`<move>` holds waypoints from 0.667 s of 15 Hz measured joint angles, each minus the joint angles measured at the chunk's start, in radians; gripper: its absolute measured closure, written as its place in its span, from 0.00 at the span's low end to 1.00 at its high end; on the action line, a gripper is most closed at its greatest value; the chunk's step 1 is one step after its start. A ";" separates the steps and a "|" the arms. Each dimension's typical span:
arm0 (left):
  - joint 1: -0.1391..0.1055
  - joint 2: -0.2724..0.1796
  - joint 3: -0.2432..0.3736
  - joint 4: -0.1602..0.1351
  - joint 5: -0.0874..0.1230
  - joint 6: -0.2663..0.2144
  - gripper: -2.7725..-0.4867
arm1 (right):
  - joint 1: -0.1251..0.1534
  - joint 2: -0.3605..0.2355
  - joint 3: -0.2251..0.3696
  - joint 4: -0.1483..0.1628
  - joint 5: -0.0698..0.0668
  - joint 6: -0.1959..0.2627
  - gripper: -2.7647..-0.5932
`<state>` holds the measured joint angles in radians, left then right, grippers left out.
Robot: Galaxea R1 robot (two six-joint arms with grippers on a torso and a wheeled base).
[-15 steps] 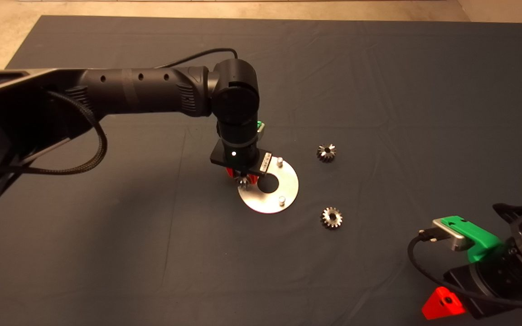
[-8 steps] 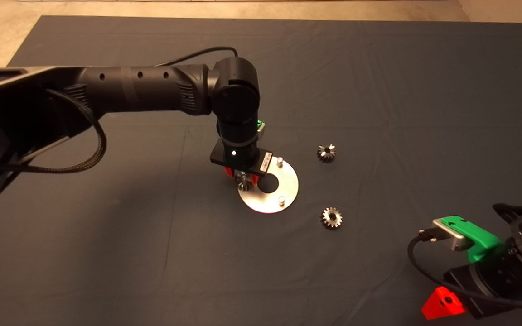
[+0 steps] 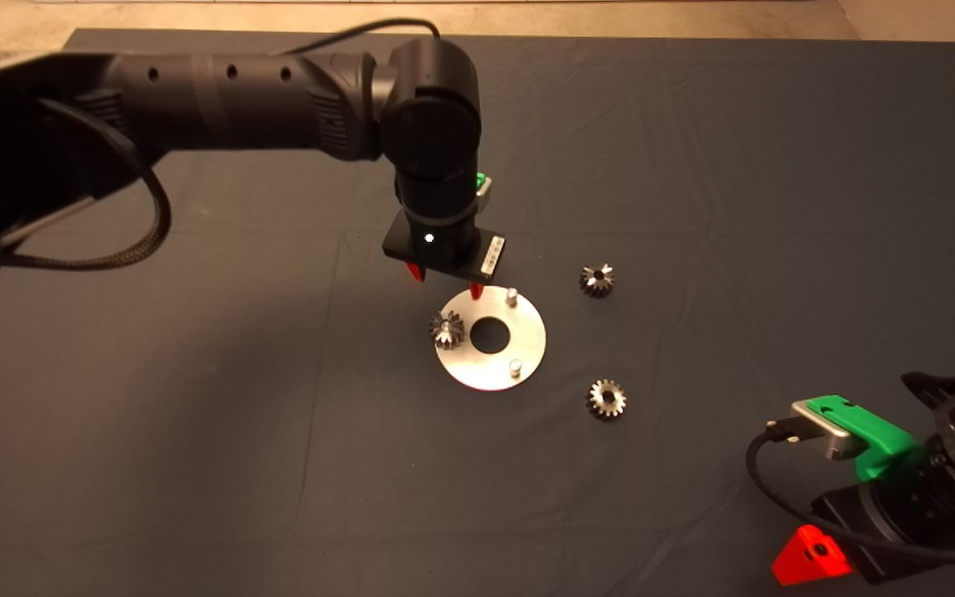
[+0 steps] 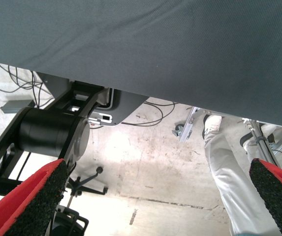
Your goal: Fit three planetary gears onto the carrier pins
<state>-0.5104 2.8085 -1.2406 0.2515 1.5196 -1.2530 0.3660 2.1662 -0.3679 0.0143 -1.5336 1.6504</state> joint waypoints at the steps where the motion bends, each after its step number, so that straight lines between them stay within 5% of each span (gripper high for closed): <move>1: 0.000 -0.006 0.015 0.000 0.000 -0.020 0.50 | 0.000 0.000 -0.006 0.000 0.000 -0.001 0.01; 5: -0.005 -0.068 0.136 0.000 0.000 -0.139 0.44 | 0.000 0.001 -0.088 0.000 0.000 -0.074 0.01; 10: -0.014 -0.125 0.333 -0.001 0.005 -0.294 0.33 | 0.000 0.076 -0.285 -0.004 0.000 -0.238 0.01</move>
<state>-0.5249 2.6834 -0.9074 0.2506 1.5245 -1.5474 0.3664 2.2423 -0.6527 0.0104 -1.5340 1.4124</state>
